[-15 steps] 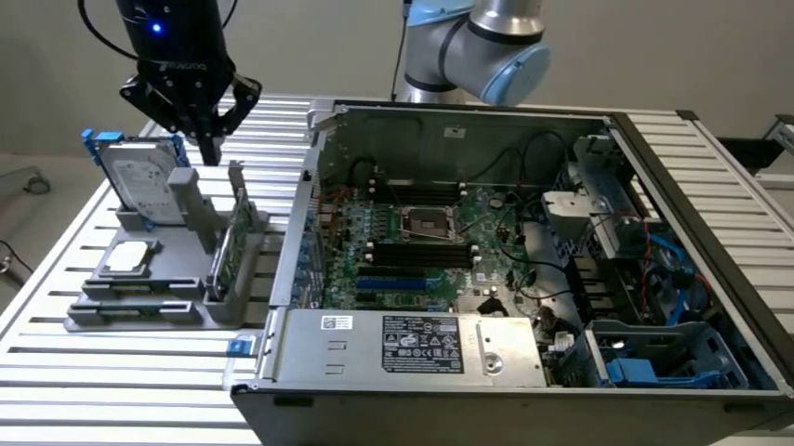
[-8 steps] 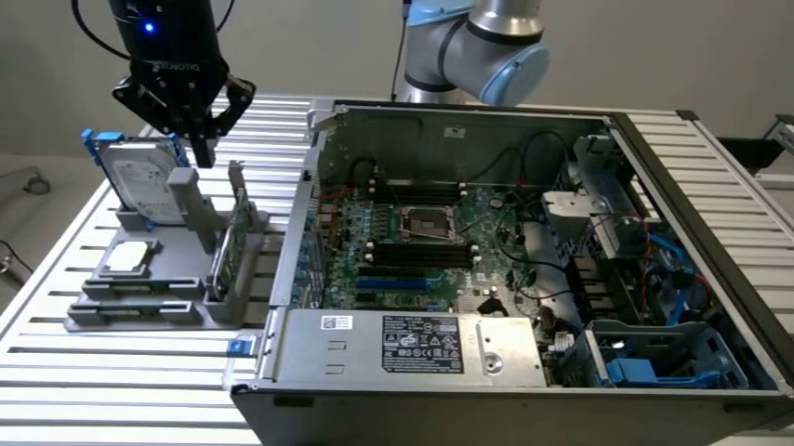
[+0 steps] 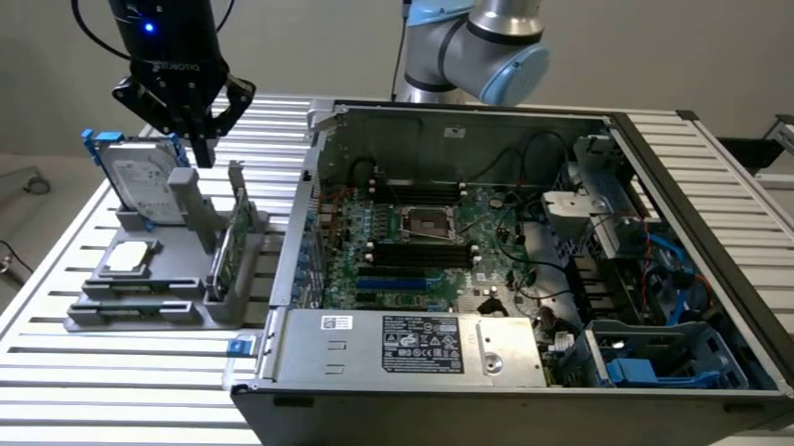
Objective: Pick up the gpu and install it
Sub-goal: 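Pick up the gpu and move the gpu toward the slot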
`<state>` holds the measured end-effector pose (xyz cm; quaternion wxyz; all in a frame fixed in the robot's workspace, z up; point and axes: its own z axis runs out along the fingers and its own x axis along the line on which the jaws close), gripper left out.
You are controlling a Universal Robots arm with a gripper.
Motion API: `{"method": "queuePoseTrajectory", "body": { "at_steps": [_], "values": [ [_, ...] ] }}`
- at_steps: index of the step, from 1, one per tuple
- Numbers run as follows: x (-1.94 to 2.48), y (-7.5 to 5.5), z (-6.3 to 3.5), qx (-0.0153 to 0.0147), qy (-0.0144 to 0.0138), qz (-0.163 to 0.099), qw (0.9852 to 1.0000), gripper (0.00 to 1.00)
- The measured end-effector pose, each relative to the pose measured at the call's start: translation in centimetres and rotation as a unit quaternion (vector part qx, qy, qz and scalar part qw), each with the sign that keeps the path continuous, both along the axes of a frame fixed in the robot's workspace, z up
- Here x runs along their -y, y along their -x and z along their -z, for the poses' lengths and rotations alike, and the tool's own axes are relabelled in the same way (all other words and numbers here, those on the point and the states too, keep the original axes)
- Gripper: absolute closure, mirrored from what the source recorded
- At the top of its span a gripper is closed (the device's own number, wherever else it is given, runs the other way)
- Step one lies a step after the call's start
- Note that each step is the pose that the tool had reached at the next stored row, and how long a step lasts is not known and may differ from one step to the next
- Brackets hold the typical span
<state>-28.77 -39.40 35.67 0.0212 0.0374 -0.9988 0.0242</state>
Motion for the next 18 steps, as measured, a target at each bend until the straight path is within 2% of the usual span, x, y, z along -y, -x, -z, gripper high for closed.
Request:
{"method": "queuePoseTrajectory", "body": {
  "at_steps": [4, 5, 6, 7, 10, 11, 18],
  "values": [
    [0.0, 0.0, 0.0, 0.0, 0.0, 0.0, 1.0, 0.83],
    [0.0, 0.0, 0.0, 0.0, 0.0, 0.0, 1.0, 0.71],
    [0.0, 0.0, 0.0, 0.0, 0.0, 0.0, 1.0, 0.71],
    [0.0, 0.0, 0.02, 0.0, 0.0002, 0.0, 1.0, 0.65],
    [0.0, 0.1, 0.52, 0.0006, 0.0002, 0.0, 1.0, 0.59],
    [0.01, 0.2, 0.7, 0.0006, 0.0003, 0.0, 1.0, 0.52],
    [0.04, 0.5, 1.97, 0.0006, 0.0002, 0.0, 1.0, 0.52]
  ]
}}
